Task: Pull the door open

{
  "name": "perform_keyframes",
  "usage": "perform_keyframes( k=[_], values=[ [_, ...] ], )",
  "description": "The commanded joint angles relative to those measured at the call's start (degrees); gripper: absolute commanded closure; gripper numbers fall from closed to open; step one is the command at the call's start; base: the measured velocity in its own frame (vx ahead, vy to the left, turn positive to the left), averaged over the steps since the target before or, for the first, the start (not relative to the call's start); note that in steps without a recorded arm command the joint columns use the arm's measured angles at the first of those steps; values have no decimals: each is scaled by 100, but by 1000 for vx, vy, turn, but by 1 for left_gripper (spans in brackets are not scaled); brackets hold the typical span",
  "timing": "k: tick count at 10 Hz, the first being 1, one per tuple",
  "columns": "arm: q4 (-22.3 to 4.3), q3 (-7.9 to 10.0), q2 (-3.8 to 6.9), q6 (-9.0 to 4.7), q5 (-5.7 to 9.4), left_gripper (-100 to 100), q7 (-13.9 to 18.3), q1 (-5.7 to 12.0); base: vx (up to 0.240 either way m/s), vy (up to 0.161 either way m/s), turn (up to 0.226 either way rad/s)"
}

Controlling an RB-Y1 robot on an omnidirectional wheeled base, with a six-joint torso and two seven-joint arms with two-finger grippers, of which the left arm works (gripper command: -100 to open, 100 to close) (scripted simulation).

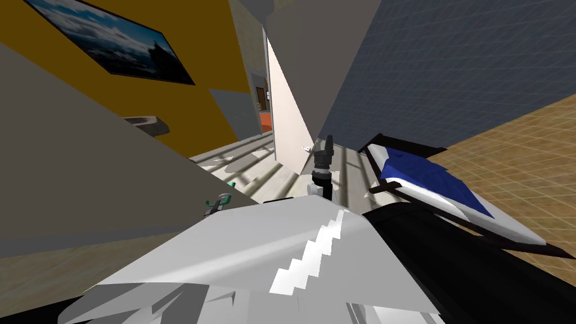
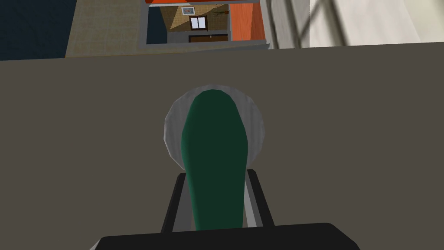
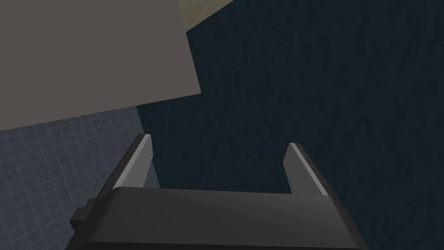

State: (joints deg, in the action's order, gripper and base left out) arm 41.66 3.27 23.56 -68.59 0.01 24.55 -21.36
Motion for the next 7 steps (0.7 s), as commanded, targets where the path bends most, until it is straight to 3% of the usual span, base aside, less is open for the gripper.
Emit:
perform_keyframes(
  k=[1,3,4,7],
  values=[
    [-93,-7,48,-122,-9,100,40,5,-229,27,-133],
    [-162,-21,84,-210,-22,100,72,6,-203,54,-108],
    [-165,-45,51,-181,-34,100,61,14,-85,23,-34],
    [-302,-66,85,-313,-65,100,99,39,-179,33,-155]
  ],
)
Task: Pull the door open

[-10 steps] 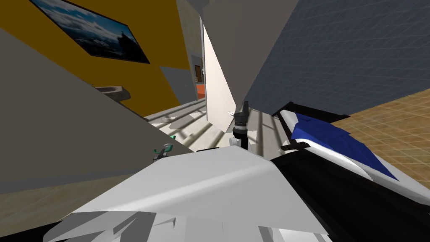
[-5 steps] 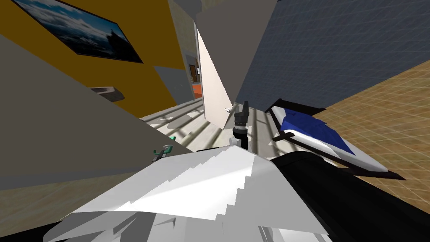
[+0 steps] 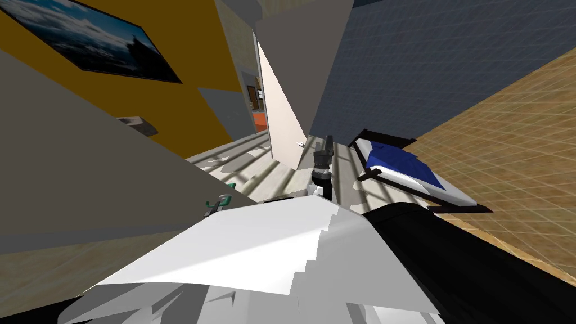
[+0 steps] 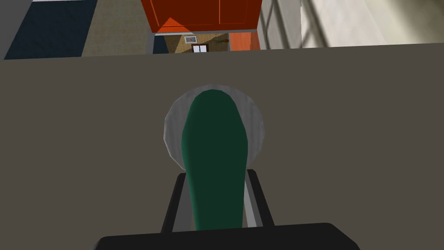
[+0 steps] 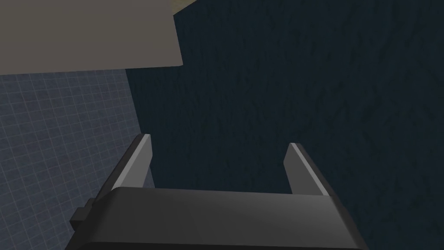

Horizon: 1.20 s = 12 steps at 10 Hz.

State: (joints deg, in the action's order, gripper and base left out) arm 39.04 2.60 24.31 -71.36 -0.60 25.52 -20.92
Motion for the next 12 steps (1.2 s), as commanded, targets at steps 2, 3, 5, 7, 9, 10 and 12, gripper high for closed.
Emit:
perform_keyframes(
  k=[2,3,5,7,9,10,12],
  values=[
    [-126,-1,40,-120,-17,100,26,17,-191,30,-145],
    [-171,-2,57,-164,-24,100,38,29,-234,54,-163],
    [-258,-4,88,-249,-37,100,61,52,-199,38,-162],
    [-330,-6,114,-319,-48,100,81,71,-206,41,-116],
    [-360,-27,103,-322,-63,100,83,93,-135,17,-76],
    [-428,-34,112,-368,-78,100,96,110,-125,30,-115],
    [-492,-34,130,-419,-89,100,110,136,-184,47,-163]
  ],
)
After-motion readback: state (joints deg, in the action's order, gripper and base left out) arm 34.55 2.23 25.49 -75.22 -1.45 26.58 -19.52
